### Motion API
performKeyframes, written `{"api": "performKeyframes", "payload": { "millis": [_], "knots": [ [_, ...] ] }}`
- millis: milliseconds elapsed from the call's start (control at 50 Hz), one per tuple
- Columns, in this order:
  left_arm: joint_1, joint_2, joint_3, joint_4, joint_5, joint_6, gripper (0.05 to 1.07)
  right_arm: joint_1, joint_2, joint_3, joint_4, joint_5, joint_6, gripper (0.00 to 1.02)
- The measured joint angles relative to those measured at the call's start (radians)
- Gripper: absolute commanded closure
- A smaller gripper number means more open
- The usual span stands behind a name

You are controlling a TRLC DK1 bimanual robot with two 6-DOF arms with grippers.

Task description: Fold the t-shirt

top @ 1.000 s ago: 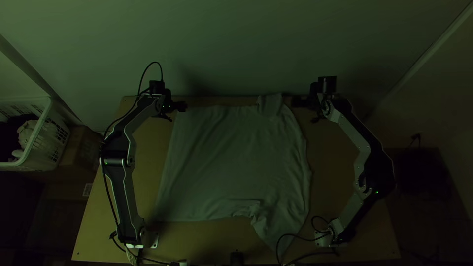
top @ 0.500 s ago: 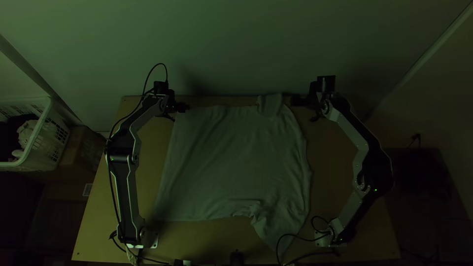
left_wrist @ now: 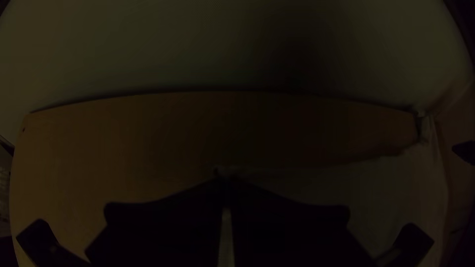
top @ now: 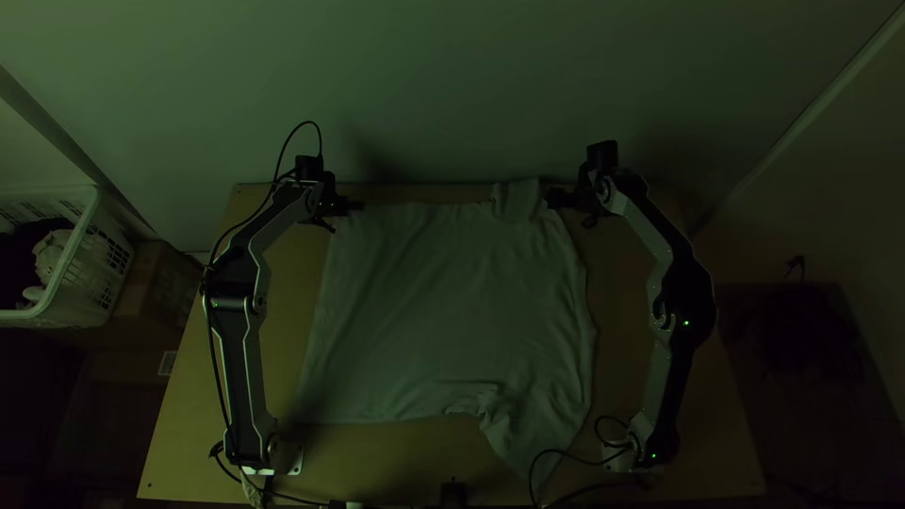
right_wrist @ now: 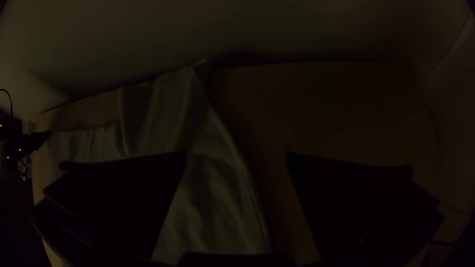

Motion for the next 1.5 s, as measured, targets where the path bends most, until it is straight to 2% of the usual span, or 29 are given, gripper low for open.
{"api": "performKeyframes", "payload": {
  "millis": [200, 400, 540, 620, 740, 860, 940, 960, 1160, 1500],
  "knots": [
    [0.002, -0.003, 0.000, -0.004, 0.000, 0.000, 1.05, 0.000, 0.099, 0.126, -0.012, 0.000, 0.034, 0.19],
    [0.014, -0.014, -0.014, -0.014, 0.000, 0.000, 1.05, 0.000, 0.230, 0.302, -0.113, -0.003, 0.069, 0.19],
    [0.024, -0.021, -0.016, -0.026, 0.000, 0.000, 1.05, 0.003, 0.265, 0.321, -0.129, -0.003, 0.077, 0.20],
    [0.026, -0.023, -0.018, -0.026, 0.001, 0.000, 1.05, 0.007, 0.279, 0.326, -0.130, -0.003, 0.077, 0.37],
    [0.026, -0.029, -0.020, -0.027, 0.000, 0.000, 1.05, 0.018, 0.294, 0.340, -0.130, -0.003, 0.077, 0.42],
    [0.025, -0.031, -0.020, -0.027, 0.001, 0.000, 1.05, 0.026, 0.303, 0.351, -0.130, 0.001, 0.077, 0.67],
    [0.025, -0.032, -0.020, -0.027, 0.001, 0.000, 1.05, 0.030, 0.305, 0.353, -0.129, 0.002, 0.076, 0.96],
    [0.025, -0.032, -0.020, -0.027, 0.001, 0.000, 1.05, 0.031, 0.305, 0.353, -0.129, 0.003, 0.077, 1.00],
    [0.025, -0.034, -0.020, -0.027, 0.001, -0.001, 1.05, 0.032, 0.309, 0.356, -0.129, 0.047, 0.076, 1.00],
    [0.037, -0.095, -0.020, -0.034, 0.018, -0.012, 1.05, -0.010, 0.309, 0.356, -0.130, 0.069, 0.076, 1.00]
  ]
}}
